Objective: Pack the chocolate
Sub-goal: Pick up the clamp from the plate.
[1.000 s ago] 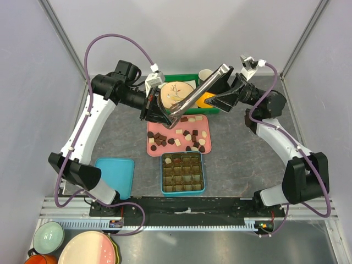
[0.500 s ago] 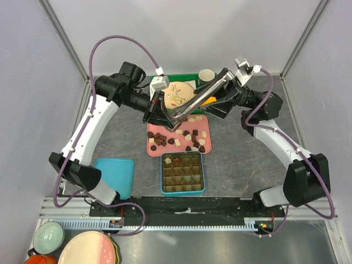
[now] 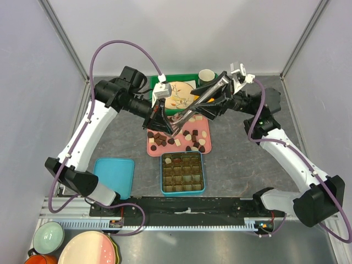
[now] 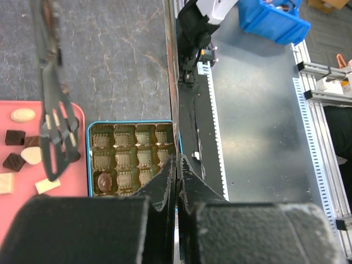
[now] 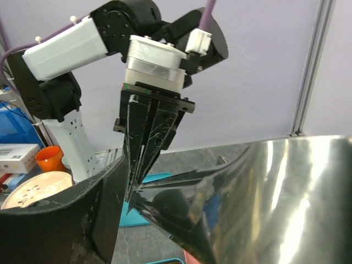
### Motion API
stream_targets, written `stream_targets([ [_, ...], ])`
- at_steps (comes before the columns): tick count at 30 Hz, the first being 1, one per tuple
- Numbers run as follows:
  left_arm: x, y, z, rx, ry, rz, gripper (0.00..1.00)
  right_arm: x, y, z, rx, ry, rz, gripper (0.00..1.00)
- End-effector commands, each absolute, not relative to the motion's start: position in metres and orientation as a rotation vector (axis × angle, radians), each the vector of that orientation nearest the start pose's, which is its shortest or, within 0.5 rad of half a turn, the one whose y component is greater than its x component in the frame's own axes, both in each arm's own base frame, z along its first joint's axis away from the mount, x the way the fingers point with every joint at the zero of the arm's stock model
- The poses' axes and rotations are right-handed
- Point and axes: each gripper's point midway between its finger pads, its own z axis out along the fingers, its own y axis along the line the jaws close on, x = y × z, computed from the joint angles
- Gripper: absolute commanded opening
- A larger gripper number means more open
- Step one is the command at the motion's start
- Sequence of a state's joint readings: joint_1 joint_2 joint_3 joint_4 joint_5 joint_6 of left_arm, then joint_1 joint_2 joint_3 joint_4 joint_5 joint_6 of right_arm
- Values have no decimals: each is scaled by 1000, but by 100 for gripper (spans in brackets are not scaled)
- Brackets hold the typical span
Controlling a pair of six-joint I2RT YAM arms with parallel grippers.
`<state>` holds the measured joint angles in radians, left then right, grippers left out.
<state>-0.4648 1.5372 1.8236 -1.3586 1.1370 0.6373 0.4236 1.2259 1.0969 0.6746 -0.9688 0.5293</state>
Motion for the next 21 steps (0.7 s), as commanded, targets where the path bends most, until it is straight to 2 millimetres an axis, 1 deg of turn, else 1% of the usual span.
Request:
stream_targets([
  [1,174,-250,335,1460,1788,-1298,2,243,285,437,-869,1075,1287,72],
  [3,175,-250,327,1481,1797,-1221,1,247,286,434,-838,1096,1287,72],
  [4,177,-250,331,1485,1756,-1170,2,249,285,434,-826,1100,1280,73],
  [5,177,-249,327,1486,1760,-1149,2,255,283,438,-791,1101,1256,73],
  [6,179,-249,325,1487,1762,-1116,2,258,283,435,-777,1122,1250,73],
  [7,177,-248,328,1487,1744,-1099,1,259,283,434,-767,1127,1245,73],
  [8,179,-248,325,1487,1747,-1090,2,261,281,437,-749,1129,1235,74],
  [11,179,-248,325,1487,1747,-1090,2,262,282,431,-752,1154,1251,74],
  [17,177,-249,328,1489,1734,-1104,2,251,287,420,-812,1169,1310,73],
  [18,176,-249,329,1489,1731,-1107,2,247,289,416,-827,1170,1330,73],
  [19,176,-249,329,1489,1729,-1107,2,240,290,414,-853,1175,1375,73],
  [21,176,-249,330,1488,1730,-1105,2,234,291,410,-881,1157,1412,73],
])
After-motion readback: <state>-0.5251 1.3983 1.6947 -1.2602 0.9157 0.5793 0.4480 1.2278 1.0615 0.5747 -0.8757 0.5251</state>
